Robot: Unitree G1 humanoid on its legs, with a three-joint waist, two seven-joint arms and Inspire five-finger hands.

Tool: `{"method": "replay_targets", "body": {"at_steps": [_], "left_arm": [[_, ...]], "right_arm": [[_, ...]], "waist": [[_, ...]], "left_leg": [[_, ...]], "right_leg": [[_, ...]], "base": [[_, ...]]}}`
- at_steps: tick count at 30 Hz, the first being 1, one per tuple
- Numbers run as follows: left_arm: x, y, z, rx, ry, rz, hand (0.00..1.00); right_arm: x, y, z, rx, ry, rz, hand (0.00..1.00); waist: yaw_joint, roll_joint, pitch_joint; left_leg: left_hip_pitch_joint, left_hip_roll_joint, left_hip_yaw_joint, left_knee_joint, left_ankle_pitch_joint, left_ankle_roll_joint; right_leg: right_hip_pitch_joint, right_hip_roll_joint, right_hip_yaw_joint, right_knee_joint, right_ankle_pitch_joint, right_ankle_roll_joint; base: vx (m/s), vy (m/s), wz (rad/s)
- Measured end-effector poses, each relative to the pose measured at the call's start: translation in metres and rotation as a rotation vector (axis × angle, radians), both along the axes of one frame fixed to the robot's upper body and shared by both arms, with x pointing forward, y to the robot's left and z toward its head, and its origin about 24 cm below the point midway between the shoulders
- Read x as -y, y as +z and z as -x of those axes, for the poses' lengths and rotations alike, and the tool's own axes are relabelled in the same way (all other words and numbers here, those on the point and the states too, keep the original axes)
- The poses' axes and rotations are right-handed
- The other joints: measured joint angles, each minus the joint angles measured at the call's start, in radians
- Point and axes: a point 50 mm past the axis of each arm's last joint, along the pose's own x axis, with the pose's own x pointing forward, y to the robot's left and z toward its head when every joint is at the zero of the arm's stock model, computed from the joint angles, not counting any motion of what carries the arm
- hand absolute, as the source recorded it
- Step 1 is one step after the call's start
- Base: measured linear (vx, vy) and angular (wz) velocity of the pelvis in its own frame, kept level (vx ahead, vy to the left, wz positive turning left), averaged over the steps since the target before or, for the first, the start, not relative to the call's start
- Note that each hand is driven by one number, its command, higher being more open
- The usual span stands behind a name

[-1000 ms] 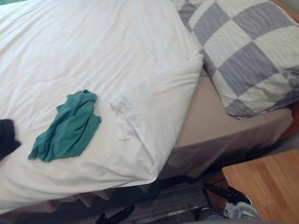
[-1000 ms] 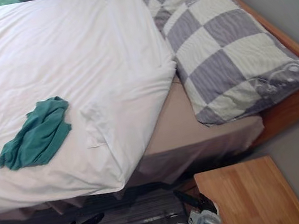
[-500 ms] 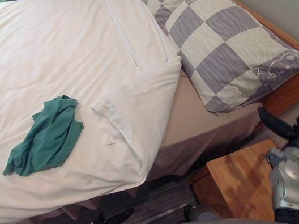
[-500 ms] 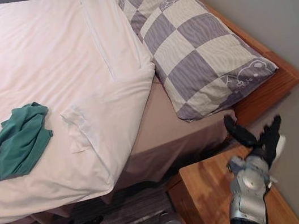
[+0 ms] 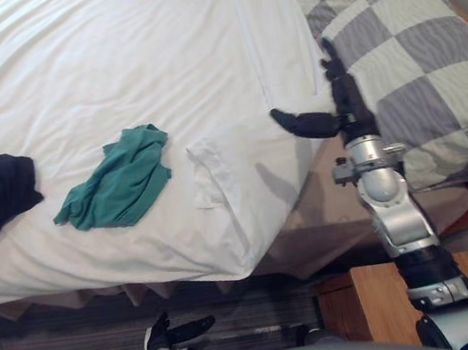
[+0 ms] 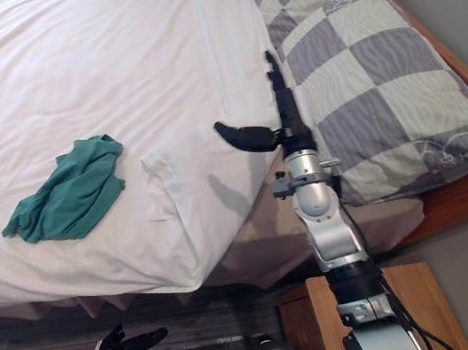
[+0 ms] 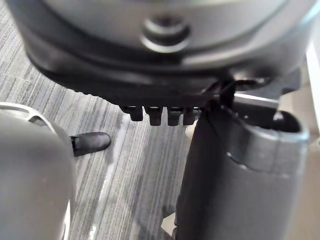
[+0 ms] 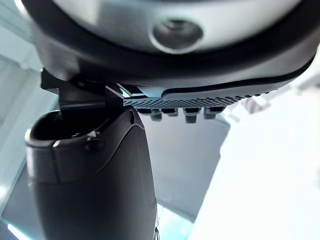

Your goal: Tidy up the quilt and then pick up the clothes from the bed and put them into the laundry hamper

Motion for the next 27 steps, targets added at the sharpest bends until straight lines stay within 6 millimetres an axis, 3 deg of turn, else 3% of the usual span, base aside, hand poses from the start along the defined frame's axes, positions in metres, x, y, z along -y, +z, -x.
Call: {"method": "replay_targets", "body": {"at_steps": [7,11,15,16,23,27], "left_arm": [[-0.008,0.003,-0.003,0.013,0.007,-0.032,1.0],[-0.007,0.001,0.006,-0.006,0.02,-0.029,1.0],[-0.006,0.003,0.003,0.024,0.042,-0.016,1.0],[-0.006,0.003,0.002,0.03,0.036,-0.018,1.0],[-0.005,0.006,-0.004,0.054,0.001,-0.025,1.0],[-0.004,0.006,-0.005,0.054,-0.001,-0.025,1.0]], "right_arm": [[-0.013,0.006,-0.029,-0.034,0.035,0.053,1.0],[-0.007,-0.021,-0.035,-0.154,0.005,0.079,1.0],[-0.003,-0.048,-0.036,-0.256,-0.023,0.197,1.0],[-0.003,-0.049,-0.038,-0.259,-0.027,0.221,0.0],[-0.003,-0.048,-0.049,-0.257,-0.053,0.401,0.0],[0.001,-0.047,-0.049,-0.253,-0.071,0.401,0.0]], "waist": [[0.043,0.039,0.066],[0.049,0.058,0.103],[0.057,0.071,0.122],[0.056,0.071,0.128],[0.066,0.071,0.131],[0.065,0.071,0.13]], "left_leg": [[-0.053,0.001,-0.042,0.02,0.0,0.005],[-0.093,0.002,-0.064,0.035,0.002,0.006],[-0.111,0.006,-0.069,0.05,0.003,0.006],[-0.112,0.009,-0.072,0.061,0.003,0.006],[-0.123,0.02,-0.081,0.087,0.005,0.003],[-0.118,0.02,-0.071,0.087,0.005,0.003]], "right_leg": [[-0.018,-0.003,-0.013,0.0,0.017,-0.002],[-0.037,-0.004,-0.026,0.004,0.017,-0.002],[-0.051,-0.004,-0.027,0.022,0.017,-0.002],[-0.053,-0.005,-0.027,0.034,0.017,-0.002],[-0.067,-0.002,-0.028,0.075,0.016,-0.002],[-0.067,-0.003,-0.023,0.073,0.016,-0.002]], "base": [[0.01,0.009,0.17],[0.02,-0.014,0.16],[0.04,-0.012,0.05],[0.03,-0.012,0.04],[0.02,-0.01,0.03],[0.01,-0.004,-0.05]]}}
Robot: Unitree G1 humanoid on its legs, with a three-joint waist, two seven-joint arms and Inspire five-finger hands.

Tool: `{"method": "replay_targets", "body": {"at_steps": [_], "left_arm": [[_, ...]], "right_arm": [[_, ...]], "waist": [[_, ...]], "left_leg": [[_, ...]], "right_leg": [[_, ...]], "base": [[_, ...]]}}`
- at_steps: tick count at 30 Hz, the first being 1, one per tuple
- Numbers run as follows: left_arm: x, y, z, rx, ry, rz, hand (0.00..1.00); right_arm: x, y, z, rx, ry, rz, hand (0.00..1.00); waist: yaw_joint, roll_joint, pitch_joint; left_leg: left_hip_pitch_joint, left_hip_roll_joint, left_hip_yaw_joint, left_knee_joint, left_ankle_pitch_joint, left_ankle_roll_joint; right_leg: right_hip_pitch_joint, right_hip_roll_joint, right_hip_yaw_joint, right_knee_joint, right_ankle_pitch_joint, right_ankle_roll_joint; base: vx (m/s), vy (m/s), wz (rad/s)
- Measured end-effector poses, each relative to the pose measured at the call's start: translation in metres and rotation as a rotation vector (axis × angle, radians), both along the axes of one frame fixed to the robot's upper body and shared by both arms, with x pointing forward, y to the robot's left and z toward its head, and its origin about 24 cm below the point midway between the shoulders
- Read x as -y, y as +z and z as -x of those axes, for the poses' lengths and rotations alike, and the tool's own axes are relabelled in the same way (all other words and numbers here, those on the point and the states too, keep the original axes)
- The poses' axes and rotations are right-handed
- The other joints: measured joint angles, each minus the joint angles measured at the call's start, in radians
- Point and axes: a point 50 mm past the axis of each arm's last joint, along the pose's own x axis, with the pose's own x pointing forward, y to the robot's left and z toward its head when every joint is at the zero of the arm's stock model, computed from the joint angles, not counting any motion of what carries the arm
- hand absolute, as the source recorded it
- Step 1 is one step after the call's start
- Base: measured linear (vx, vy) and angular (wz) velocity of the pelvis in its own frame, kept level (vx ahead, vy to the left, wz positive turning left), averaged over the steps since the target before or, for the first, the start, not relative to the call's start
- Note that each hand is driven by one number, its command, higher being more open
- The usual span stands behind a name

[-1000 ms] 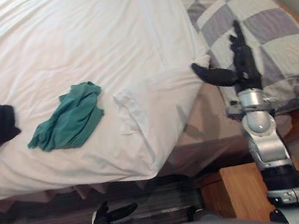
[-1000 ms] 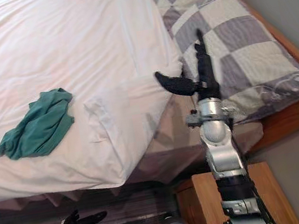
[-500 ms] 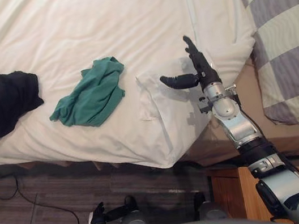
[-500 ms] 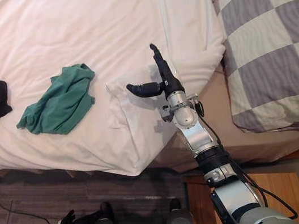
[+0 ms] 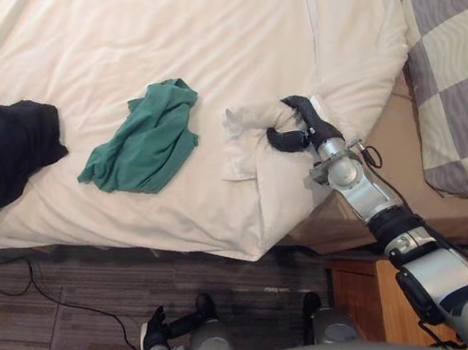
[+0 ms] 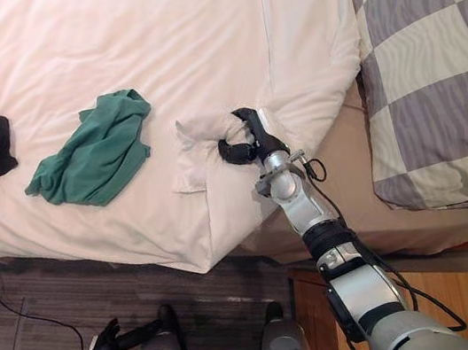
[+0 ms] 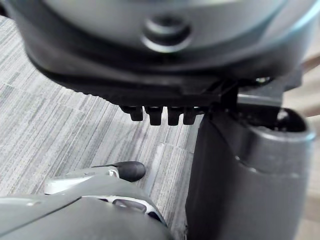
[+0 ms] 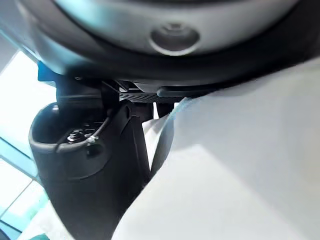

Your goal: Tidy up the quilt and then pick up the clothes from the bed and put them into the laundry hamper

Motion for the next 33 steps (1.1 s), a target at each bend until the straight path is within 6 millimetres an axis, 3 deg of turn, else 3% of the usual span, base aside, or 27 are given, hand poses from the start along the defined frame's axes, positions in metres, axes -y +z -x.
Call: {"method": "replay_targets", "body": {"at_steps": [5,13,14,19,26,28,33], "left_arm": [[0.0,0.0,0.001,-0.007,-0.006,-0.001,1.0],[-0.005,-0.002,0.011,-0.046,-0.009,-0.002,1.0],[-0.006,-0.003,0.015,-0.057,-0.009,-0.004,1.0],[-0.005,-0.006,0.026,-0.09,-0.017,-0.003,1.0],[0.008,-0.009,0.026,-0.094,0.022,0.045,1.0],[0.008,-0.01,0.028,-0.091,0.064,0.057,1.0],[0.011,-0.012,0.033,-0.086,0.17,0.089,1.0]], "right_arm": [[0.01,-0.01,0.015,-0.008,-0.022,-0.035,0.0],[0.057,-0.033,0.064,-0.028,-0.178,-0.127,0.0],[0.066,-0.04,0.073,-0.046,-0.214,-0.135,1.0],[0.103,-0.061,0.104,-0.105,-0.377,-0.232,1.0],[0.148,-0.074,0.138,-0.063,-0.64,-0.584,1.0],[0.16,-0.085,0.154,-0.011,-0.801,-0.772,1.0],[0.191,-0.097,0.206,0.18,-1.198,-1.016,1.0]], "waist": [[0.0,-0.003,-0.002],[-0.03,-0.027,-0.036],[-0.041,-0.032,-0.053],[-0.081,-0.025,-0.105],[-0.129,0.022,-0.134],[-0.129,0.023,-0.135],[-0.131,0.014,-0.155]], "left_leg": [[0.033,0.001,0.023,-0.003,0.0,0.0],[0.081,0.0,0.07,-0.006,0.0,0.0],[0.088,0.0,0.077,-0.006,0.0,0.0],[0.123,0.001,0.123,-0.006,0.0,0.0],[0.149,0.0,0.161,-0.029,0.0,0.0],[0.168,-0.001,0.182,-0.051,0.0,0.0],[0.173,-0.01,0.221,-0.101,-0.004,-0.006]], "right_leg": [[0.023,0.0,0.002,-0.006,0.0,0.0],[0.038,-0.002,0.032,0.0,0.0,0.0],[0.039,-0.002,0.039,0.0,0.001,0.0],[0.042,0.0,0.079,-0.008,0.008,0.011],[0.056,0.003,0.087,-0.074,0.047,0.02],[0.056,0.005,0.095,-0.074,0.048,0.021],[0.033,0.011,0.113,-0.108,0.054,0.03]], "base": [[0.01,-0.01,-0.1],[0.02,-0.003,-0.15],[0.05,-0.01,-0.25],[0.04,-0.009,-0.31],[-0.01,-0.011,-0.18],[-0.06,0.004,-0.14],[-0.09,-0.006,-0.2]]}}
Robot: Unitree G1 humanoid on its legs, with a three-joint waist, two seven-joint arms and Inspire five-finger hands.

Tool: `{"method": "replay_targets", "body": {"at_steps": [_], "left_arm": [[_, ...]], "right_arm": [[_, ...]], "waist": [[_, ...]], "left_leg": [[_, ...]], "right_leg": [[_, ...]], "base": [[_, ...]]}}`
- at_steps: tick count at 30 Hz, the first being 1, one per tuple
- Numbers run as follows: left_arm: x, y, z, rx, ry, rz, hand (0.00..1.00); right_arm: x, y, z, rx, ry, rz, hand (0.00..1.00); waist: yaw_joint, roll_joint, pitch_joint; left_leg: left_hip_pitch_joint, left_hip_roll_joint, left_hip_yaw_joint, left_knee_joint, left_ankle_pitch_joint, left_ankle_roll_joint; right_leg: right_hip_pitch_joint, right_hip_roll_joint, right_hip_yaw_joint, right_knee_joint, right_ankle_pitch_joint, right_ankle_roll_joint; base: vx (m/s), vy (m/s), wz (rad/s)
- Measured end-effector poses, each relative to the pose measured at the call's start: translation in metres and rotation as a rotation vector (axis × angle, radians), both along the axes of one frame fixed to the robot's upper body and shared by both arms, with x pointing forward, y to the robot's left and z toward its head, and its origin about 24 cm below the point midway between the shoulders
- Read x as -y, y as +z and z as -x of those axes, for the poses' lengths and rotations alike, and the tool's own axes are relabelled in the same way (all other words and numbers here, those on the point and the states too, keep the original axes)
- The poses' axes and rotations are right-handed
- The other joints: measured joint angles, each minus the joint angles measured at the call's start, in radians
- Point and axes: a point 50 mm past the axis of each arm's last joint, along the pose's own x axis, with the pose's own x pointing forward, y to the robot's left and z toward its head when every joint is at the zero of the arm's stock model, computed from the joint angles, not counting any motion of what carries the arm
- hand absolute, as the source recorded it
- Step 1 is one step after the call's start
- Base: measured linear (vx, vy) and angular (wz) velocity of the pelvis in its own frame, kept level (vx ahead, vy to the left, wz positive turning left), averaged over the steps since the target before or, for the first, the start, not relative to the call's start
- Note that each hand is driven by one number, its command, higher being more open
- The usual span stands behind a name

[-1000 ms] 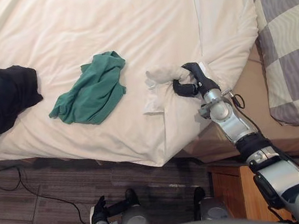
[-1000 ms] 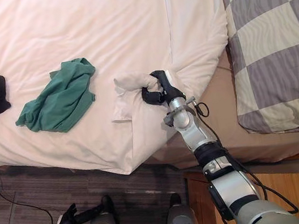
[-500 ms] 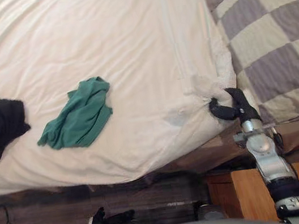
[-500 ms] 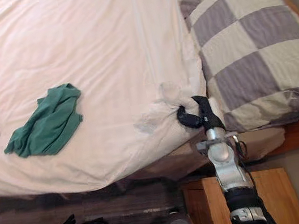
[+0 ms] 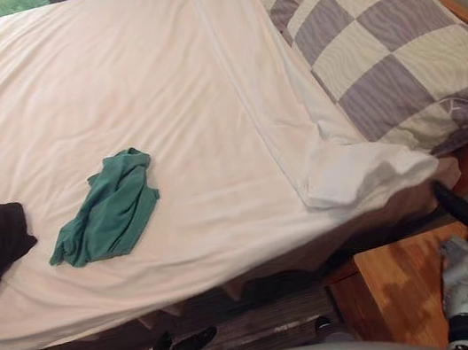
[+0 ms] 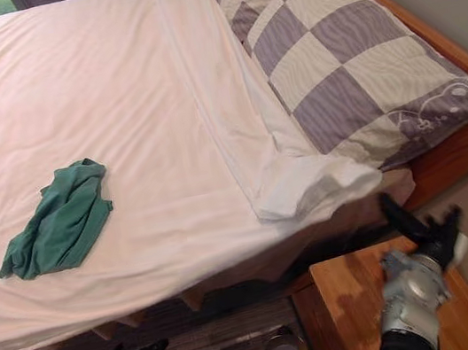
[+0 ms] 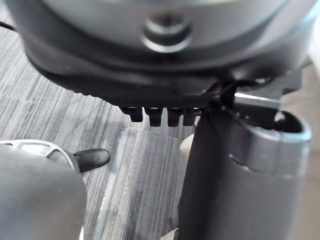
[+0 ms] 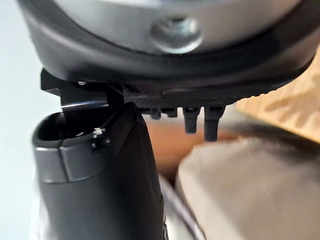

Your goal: Tidy up the quilt and then pick up the clothes from the bed and put them into the laundry hamper

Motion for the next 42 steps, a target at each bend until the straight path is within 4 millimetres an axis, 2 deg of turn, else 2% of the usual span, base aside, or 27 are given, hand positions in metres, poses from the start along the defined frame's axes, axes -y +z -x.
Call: {"method": "replay_targets", "body": {"at_steps": [4,7,9,10,11,14,16,17,18,19,22,23,25,26,29,31,34,37,39,40,42], "left_arm": [[0.006,-0.002,0.004,-0.004,0.08,0.037,1.0],[0.016,-0.004,0.005,-0.013,0.086,0.064,1.0],[0.019,-0.005,0.007,-0.018,0.09,0.069,1.0],[0.021,-0.005,0.007,-0.021,0.091,0.073,1.0],[0.022,-0.006,0.01,-0.027,0.094,0.072,1.0],[0.02,-0.006,0.01,-0.033,0.075,0.066,1.0],[0.017,-0.006,0.01,-0.041,0.043,0.053,1.0],[0.015,-0.005,0.009,-0.045,0.028,0.048,1.0],[0.014,-0.006,0.008,-0.053,-0.01,0.04,1.0],[0.013,-0.005,0.006,-0.051,-0.031,0.038,1.0],[0.012,-0.004,0.0,-0.042,-0.068,0.029,1.0],[0.01,-0.002,-0.009,-0.023,-0.075,0.022,1.0],[0.008,0.0,-0.017,-0.005,-0.086,0.012,1.0],[0.007,0.002,-0.026,0.015,-0.095,0.007,1.0],[0.008,0.005,-0.034,0.042,-0.102,0.002,1.0],[0.009,0.007,-0.039,0.059,-0.115,-0.001,1.0],[0.007,0.009,-0.045,0.085,-0.128,-0.018,1.0],[0.006,0.011,-0.051,0.099,-0.134,-0.024,1.0],[0.007,0.011,-0.052,0.099,-0.143,-0.021,1.0],[0.007,0.011,-0.051,0.095,-0.142,-0.021,1.0],[0.007,0.01,-0.049,0.09,-0.138,-0.021,1.0]], "right_arm": [[0.013,0.005,0.039,0.015,-0.213,0.003,1.0],[0.023,0.019,0.056,0.029,-0.306,0.059,1.0],[0.027,0.028,0.061,0.046,-0.355,0.087,1.0],[0.028,0.031,0.061,0.052,-0.37,0.097,0.0],[0.028,0.032,0.06,0.054,-0.371,0.099,0.0],[0.018,0.035,0.04,0.067,-0.296,0.102,0.0],[-0.001,0.04,0.007,0.103,-0.118,0.113,0.0],[-0.007,0.041,-0.002,0.112,-0.059,0.117,0.0],[-0.019,0.046,-0.024,0.14,0.079,0.131,0.0],[-0.032,0.054,-0.046,0.174,0.205,0.15,0.0],[-0.061,0.073,-0.085,0.269,0.427,0.179,0.0],[-0.078,0.089,-0.106,0.345,0.519,0.188,0.0],[-0.094,0.104,-0.124,0.407,0.592,0.201,0.0],[-0.107,0.121,-0.139,0.469,0.648,0.216,0.0],[-0.125,0.145,-0.161,0.543,0.718,0.236,0.0],[-0.127,0.153,-0.166,0.554,0.734,0.255,0.0],[-0.123,0.15,-0.169,0.53,0.726,0.258,0.0],[-0.111,0.125,-0.166,0.437,0.686,0.212,0.0],[-0.102,0.096,-0.155,0.345,0.657,0.167,0.0],[-0.102,0.084,-0.147,0.336,0.654,0.158,0.0],[-0.107,0.075,-0.14,0.353,0.652,0.138,0.0]], "waist": [[0.0,-0.018,-0.017],[-0.009,-0.012,-0.035],[-0.01,0.005,-0.05],[-0.011,0.013,-0.056],[-0.011,0.016,-0.058],[-0.014,0.012,-0.062],[-0.017,0.003,-0.065],[-0.019,0.0,-0.065],[-0.023,-0.005,-0.066],[-0.022,-0.007,-0.064],[-0.018,-0.013,-0.054],[0.001,-0.021,-0.032],[0.021,-0.026,-0.01],[0.035,-0.027,0.022],[0.049,-0.017,0.056],[0.058,-0.007,0.084],[0.054,0.008,0.125],[0.051,0.029,0.166],[0.05,0.049,0.179],[0.045,0.056,0.182],[0.035,0.056,0.182]], "left_leg": [[0.009,-0.002,0.029,-0.016,-0.008,-0.009],[0.012,-0.001,0.036,-0.039,-0.001,-0.012],[0.011,0.006,0.036,-0.039,0.008,-0.013],[0.012,0.009,0.034,-0.039,0.011,-0.013],[0.011,0.01,0.032,-0.039,0.014,-0.014],[-0.001,0.009,0.024,-0.039,0.03,-0.015],[-0.012,0.006,0.016,-0.039,0.036,-0.014],[-0.014,0.006,0.012,-0.038,0.037,-0.013],[-0.022,0.003,0.0,-0.037,0.039,-0.011],[-0.028,-0.001,-0.011,-0.035,0.042,-0.008],[-0.053,-0.01,-0.045,-0.034,0.053,0.002],[-0.068,-0.012,-0.058,-0.034,0.059,0.006],[-0.089,-0.013,-0.075,-0.033,0.068,0.011],[-0.106,-0.017,-0.095,-0.033,0.075,0.016],[-0.139,-0.028,-0.106,-0.033,0.082,0.024],[-0.147,-0.035,-0.109,-0.033,0.083,0.027],[-0.166,-0.045,-0.109,-0.033,0.083,0.029],[-0.183,-0.046,-0.104,-0.022,0.081,0.034],[-0.18,-0.045,-0.101,-0.021,0.078,0.033],[-0.178,-0.043,-0.093,-0.011,0.07,0.032],[-0.173,-0.038,-0.075,0.017,0.05,0.031]], "right_leg": [[0.0,0.007,0.01,-0.04,-0.002,0.001],[-0.006,0.011,0.009,-0.047,-0.018,-0.002],[-0.01,0.015,0.009,-0.042,-0.021,-0.005],[-0.013,0.023,0.009,-0.033,-0.025,-0.007],[-0.015,0.024,0.008,-0.029,-0.026,-0.007],[-0.023,0.028,0.007,-0.03,-0.024,-0.007],[-0.032,0.028,0.002,-0.03,-0.018,-0.009],[-0.032,0.027,-0.002,-0.03,-0.014,-0.01],[-0.034,0.025,-0.006,-0.03,-0.012,-0.009],[-0.034,0.021,-0.011,-0.031,-0.011,-0.008],[-0.037,0.01,-0.035,-0.032,-0.008,-0.01],[-0.043,0.007,-0.043,-0.034,-0.002,-0.011],[-0.053,0.005,-0.055,-0.036,0.004,-0.012],[-0.055,0.001,-0.063,-0.038,0.008,-0.013],[-0.081,-0.009,-0.062,-0.04,0.015,-0.012],[-0.086,-0.016,-0.061,-0.045,0.021,-0.011],[-0.105,-0.024,-0.055,-0.047,0.024,-0.007],[-0.123,-0.027,-0.048,-0.045,0.027,-0.005],[-0.124,-0.026,-0.04,-0.044,0.027,-0.005],[-0.125,-0.026,-0.031,-0.042,0.026,-0.005],[-0.123,-0.025,-0.017,-0.034,0.025,-0.005]], "base": [[-0.17,-0.074,-0.29],[-0.15,-0.089,-0.14],[-0.08,-0.063,0.0],[-0.05,-0.061,0.02],[-0.05,-0.063,0.02],[-0.04,-0.041,0.05],[-0.01,-0.021,0.07],[0.0,-0.014,0.13],[0.01,-0.013,0.19],[0.01,-0.008,0.21],[-0.01,-0.003,0.32],[-0.02,-0.002,0.3],[-0.04,-0.008,0.31],[-0.05,-0.008,0.4],[-0.03,0.013,0.17],[-0.01,0.025,0.05],[0.0,0.009,0.01],[0.01,-0.001,-0.05],[0.04,-0.013,-0.1],[0.05,-0.011,-0.17],[0.04,-0.002,-0.28]]}}
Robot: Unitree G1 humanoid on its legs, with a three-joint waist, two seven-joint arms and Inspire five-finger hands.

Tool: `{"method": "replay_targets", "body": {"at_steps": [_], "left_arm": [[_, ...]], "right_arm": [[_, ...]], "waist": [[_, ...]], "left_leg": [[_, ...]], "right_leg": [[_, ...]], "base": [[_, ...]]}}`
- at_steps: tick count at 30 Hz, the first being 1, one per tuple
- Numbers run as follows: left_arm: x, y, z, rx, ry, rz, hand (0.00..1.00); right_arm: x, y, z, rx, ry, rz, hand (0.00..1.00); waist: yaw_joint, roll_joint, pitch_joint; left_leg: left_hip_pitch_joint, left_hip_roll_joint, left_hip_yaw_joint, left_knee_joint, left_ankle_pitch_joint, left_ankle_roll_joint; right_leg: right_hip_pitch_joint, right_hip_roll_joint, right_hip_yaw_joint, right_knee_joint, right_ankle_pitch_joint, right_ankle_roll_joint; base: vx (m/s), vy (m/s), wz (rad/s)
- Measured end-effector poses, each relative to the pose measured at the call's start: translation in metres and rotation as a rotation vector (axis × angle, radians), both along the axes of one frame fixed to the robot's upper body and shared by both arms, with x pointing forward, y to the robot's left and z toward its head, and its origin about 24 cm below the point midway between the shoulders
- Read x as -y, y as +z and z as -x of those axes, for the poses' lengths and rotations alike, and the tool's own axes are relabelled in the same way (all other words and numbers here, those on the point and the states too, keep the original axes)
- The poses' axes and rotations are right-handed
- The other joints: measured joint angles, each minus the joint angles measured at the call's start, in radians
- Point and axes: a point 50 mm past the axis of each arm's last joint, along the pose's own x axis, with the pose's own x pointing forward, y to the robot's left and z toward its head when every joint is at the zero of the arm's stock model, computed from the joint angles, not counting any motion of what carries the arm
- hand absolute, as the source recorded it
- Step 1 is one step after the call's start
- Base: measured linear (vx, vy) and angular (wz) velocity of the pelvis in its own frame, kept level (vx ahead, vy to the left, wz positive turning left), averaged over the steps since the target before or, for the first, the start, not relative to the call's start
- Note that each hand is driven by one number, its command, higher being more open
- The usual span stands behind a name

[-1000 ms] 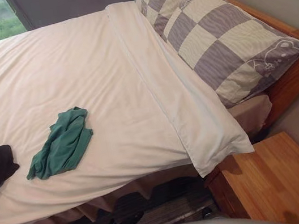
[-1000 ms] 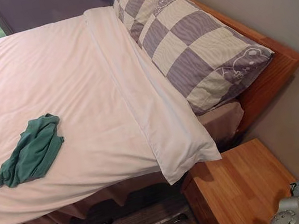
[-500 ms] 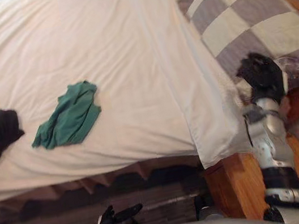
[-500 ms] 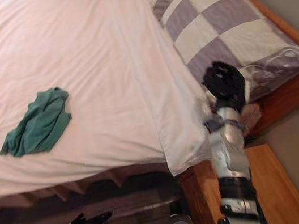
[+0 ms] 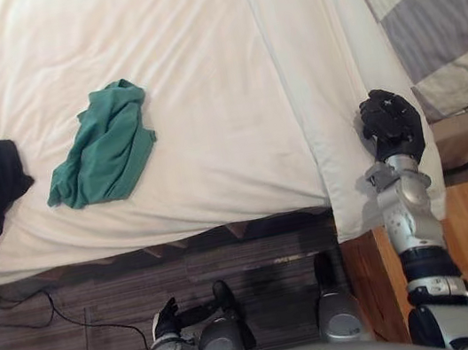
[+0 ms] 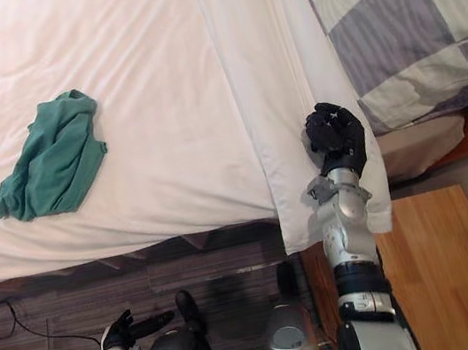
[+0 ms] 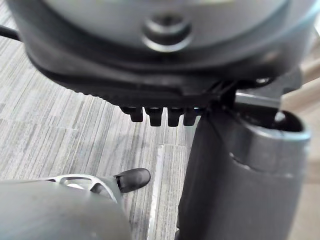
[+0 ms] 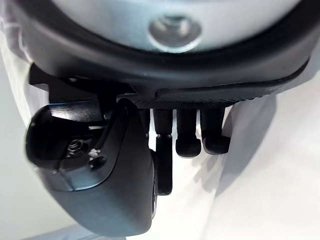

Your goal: Tidy up the quilt and then pick up the clothes from the bed and put them into the laundry hamper

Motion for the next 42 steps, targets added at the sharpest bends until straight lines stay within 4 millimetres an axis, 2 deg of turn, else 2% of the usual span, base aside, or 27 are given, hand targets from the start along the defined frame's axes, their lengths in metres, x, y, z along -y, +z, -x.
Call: {"method": "replay_targets", "body": {"at_steps": [4,7,9,11,12,13,15,16,18,20,21,22,24,26,27,28,29,30,32,33,35,37,38,39,40,41,42], "left_arm": [[0.006,-0.001,-0.001,0.007,0.022,0.026,1.0],[0.013,-0.004,0.003,-0.003,0.072,0.066,1.0],[0.009,-0.006,0.009,-0.016,0.124,0.073,1.0],[0.01,-0.007,0.011,-0.019,0.152,0.084,1.0],[0.012,-0.007,0.011,-0.018,0.169,0.097,1.0],[0.014,-0.008,0.013,-0.021,0.181,0.106,1.0],[0.018,-0.008,0.012,-0.013,0.194,0.123,1.0],[0.018,-0.007,0.01,0.0,0.187,0.122,1.0],[0.018,-0.006,0.008,0.013,0.175,0.124,1.0],[0.017,-0.006,0.01,0.009,0.163,0.123,1.0],[0.013,-0.006,0.014,-0.002,0.144,0.106,1.0],[0.003,-0.006,0.017,-0.019,0.102,0.065,1.0],[0.006,-0.007,0.017,-0.028,0.072,0.066,1.0],[0.008,-0.007,0.018,-0.031,0.076,0.073,1.0],[0.008,-0.007,0.017,-0.027,0.077,0.073,1.0],[0.009,-0.005,0.011,-0.007,0.074,0.074,1.0],[0.012,-0.001,-0.001,0.031,0.078,0.085,1.0],[0.017,0.0,-0.007,0.048,0.079,0.098,1.0],[0.021,0.0,-0.007,0.071,0.103,0.112,1.0],[0.018,-0.001,-0.001,0.062,0.115,0.104,1.0],[0.014,-0.004,0.012,0.03,0.127,0.085,1.0],[0.005,-0.004,0.015,0.026,0.12,0.052,1.0],[0.002,-0.003,0.015,0.026,0.117,0.039,1.0],[0.0,-0.003,0.016,0.022,0.117,0.03,1.0],[-0.01,-0.001,0.015,0.027,0.127,0.011,1.0],[-0.02,0.001,0.015,0.022,0.117,-0.03,1.0],[-0.022,0.001,0.015,0.028,0.124,-0.032,1.0]], "right_arm": [[-0.005,-0.037,0.025,-0.073,-0.021,-0.086,0.0],[-0.007,-0.091,0.063,-0.256,-0.098,-0.204,0.0],[-0.011,-0.156,0.117,-0.571,-0.188,-0.35,0.0],[-0.016,-0.192,0.166,-0.805,-0.24,-0.443,0.0],[-0.022,-0.212,0.212,-0.99,-0.274,-0.492,0.0],[-0.03,-0.223,0.251,-1.131,-0.282,-0.52,1.0],[-0.034,-0.226,0.297,-1.27,-0.289,-0.529,1.0],[-0.038,-0.227,0.313,-1.331,-0.255,-0.503,1.0],[-0.047,-0.228,0.317,-1.378,-0.189,-0.472,1.0],[-0.055,-0.229,0.307,-1.386,-0.054,-0.411,1.0],[-0.052,-0.229,0.299,-1.39,0.018,-0.345,1.0],[-0.051,-0.228,0.272,-1.348,0.089,-0.242,1.0],[-0.043,-0.227,0.257,-1.338,0.126,-0.16,1.0],[-0.039,-0.226,0.244,-1.321,0.135,-0.126,1.0],[-0.038,-0.225,0.242,-1.32,0.137,-0.113,1.0],[-0.034,-0.224,0.235,-1.316,0.154,-0.073,1.0],[-0.028,-0.221,0.225,-1.308,0.178,-0.008,1.0],[-0.023,-0.219,0.219,-1.307,0.187,0.042,1.0],[-0.013,-0.216,0.212,-1.308,0.192,0.102,1.0],[-0.011,-0.214,0.205,-1.293,0.195,0.127,1.0],[-0.013,-0.212,0.196,-1.268,0.209,0.134,1.0],[-0.017,-0.209,0.18,-1.24,0.262,0.191,1.0],[-0.019,-0.208,0.175,-1.231,0.278,0.203,1.0],[-0.026,-0.207,0.166,-1.216,0.323,0.227,1.0],[-0.033,-0.208,0.161,-1.217,0.359,0.24,1.0],[-0.042,-0.211,0.16,-1.225,0.429,0.249,1.0],[-0.046,-0.215,0.166,-1.251,0.476,0.268,1.0]], "waist": [[-0.002,-0.011,-0.006],[-0.003,-0.04,-0.044],[-0.003,-0.061,-0.076],[-0.001,-0.059,-0.093],[-0.002,-0.051,-0.097],[-0.006,-0.043,-0.102],[-0.01,-0.035,-0.109],[-0.01,-0.037,-0.112],[-0.008,-0.053,-0.121],[-0.004,-0.084,-0.141],[0.001,-0.096,-0.162],[0.019,-0.13,-0.177],[0.017,-0.116,-0.173],[0.021,-0.089,-0.161],[0.022,-0.086,-0.159],[0.021,-0.09,-0.153],[0.021,-0.083,-0.124],[0.02,-0.07,-0.109],[0.019,-0.046,-0.097],[0.023,-0.028,-0.095],[0.02,-0.022,-0.097],[0.022,-0.042,-0.106],[0.022,-0.053,-0.105],[0.025,-0.075,-0.105],[0.033,-0.106,-0.104],[0.041,-0.119,-0.107],[0.048,-0.132,-0.118]], "left_leg": [[0.047,0.011,0.045,0.034,-0.047,-0.008],[0.074,0.023,0.072,0.051,-0.071,-0.017],[0.103,0.036,0.097,0.052,-0.082,-0.027],[0.118,0.043,0.109,0.052,-0.09,-0.035],[0.133,0.047,0.114,0.05,-0.095,-0.039],[0.148,0.049,0.12,0.047,-0.097,-0.041],[0.165,0.048,0.133,0.044,-0.099,-0.043],[0.174,0.048,0.135,0.04,-0.099,-0.043],[0.184,0.047,0.132,0.033,-0.098,-0.042],[0.203,0.044,0.124,0.029,-0.095,-0.04],[0.203,0.037,0.124,0.028,-0.095,-0.04],[0.199,0.024,0.109,0.023,-0.077,-0.04],[0.197,0.019,0.089,-0.008,-0.047,-0.036],[0.177,0.016,0.073,0.006,-0.045,-0.033],[0.156,0.017,0.064,0.038,-0.056,-0.03],[0.078,0.021,0.038,0.165,-0.097,-0.026],[-0.022,0.028,0.01,0.338,-0.124,-0.047],[-0.087,0.029,-0.017,0.445,-0.125,-0.049],[-0.146,0.049,-0.031,0.532,-0.14,-0.048],[-0.144,0.092,-0.009,0.612,-0.2,0.021],[-0.118,0.162,-0.03,0.665,-0.248,0.049],[-0.1,0.251,-0.144,0.612,-0.261,0.056],[-0.088,0.264,-0.177,0.568,-0.256,0.051],[-0.048,0.239,-0.232,0.488,-0.287,-0.036],[-0.035,0.192,-0.218,0.48,-0.3,-0.087],[-0.043,0.18,-0.238,0.503,-0.305,-0.077],[-0.052,0.164,-0.323,0.522,-0.308,-0.076]], "right_leg": [[0.029,0.004,0.022,0.015,-0.016,-0.001],[0.042,0.009,0.03,0.038,-0.044,-0.002],[0.058,0.021,0.039,0.038,-0.055,-0.005],[0.066,0.028,0.039,0.039,-0.059,-0.01],[0.078,0.032,0.039,0.039,-0.063,-0.01],[0.09,0.034,0.039,0.039,-0.067,-0.01],[0.092,0.033,0.039,0.049,-0.07,-0.008],[0.092,0.03,0.037,0.065,-0.075,-0.006],[0.091,0.023,0.028,0.092,-0.088,-0.004],[0.087,0.013,0.017,0.152,-0.114,-0.006],[0.057,0.006,0.009,0.215,-0.145,-0.011],[0.033,0.0,0.009,0.257,-0.18,-0.013],[0.032,0.0,-0.007,0.248,-0.178,-0.011],[0.032,-0.01,-0.022,0.246,-0.178,-0.011],[0.029,-0.019,-0.029,0.248,-0.18,-0.01],[0.02,-0.047,-0.049,0.255,-0.179,-0.005],[0.023,-0.084,-0.081,0.268,-0.174,0.004],[0.034,-0.108,-0.111,0.27,-0.17,0.011],[0.066,-0.136,-0.162,0.234,-0.151,0.025],[0.094,-0.132,-0.187,0.21,-0.137,0.035],[0.121,-0.13,-0.191,0.209,-0.132,0.045],[0.109,-0.166,-0.175,0.216,-0.103,0.092],[0.101,-0.184,-0.166,0.22,-0.092,0.105],[0.079,-0.216,-0.145,0.224,-0.059,0.102],[0.069,-0.231,-0.115,0.209,-0.041,0.099],[0.061,-0.166,-0.082,0.251,-0.089,0.112],[0.076,-0.133,-0.074,0.242,-0.114,0.093]], "base": [[0.02,0.012,-0.29],[0.03,-0.007,-0.18],[0.07,-0.033,-0.25],[0.06,-0.019,-0.19],[0.08,-0.019,-0.14],[0.06,-0.015,-0.14],[0.02,-0.007,-0.21],[0.0,-0.002,-0.13],[-0.04,-0.004,0.08],[-0.08,-0.027,0.14],[-0.16,-0.069,0.06],[-0.16,-0.078,0.1],[-0.11,-0.061,0.22],[-0.05,-0.021,0.25],[-0.06,0.01,0.38],[-0.09,0.036,0.67],[-0.11,0.043,0.94],[-0.1,0.043,0.9],[-0.1,0.13,0.71],[-0.1,0.211,0.44],[-0.02,0.199,0.14],[0.01,0.329,0.12],[-0.02,0.441,-0.03],[-0.08,0.558,-0.19],[-0.09,0.592,-0.23],[-0.07,0.429,-0.18],[-0.03,0.195,-0.07]]}}
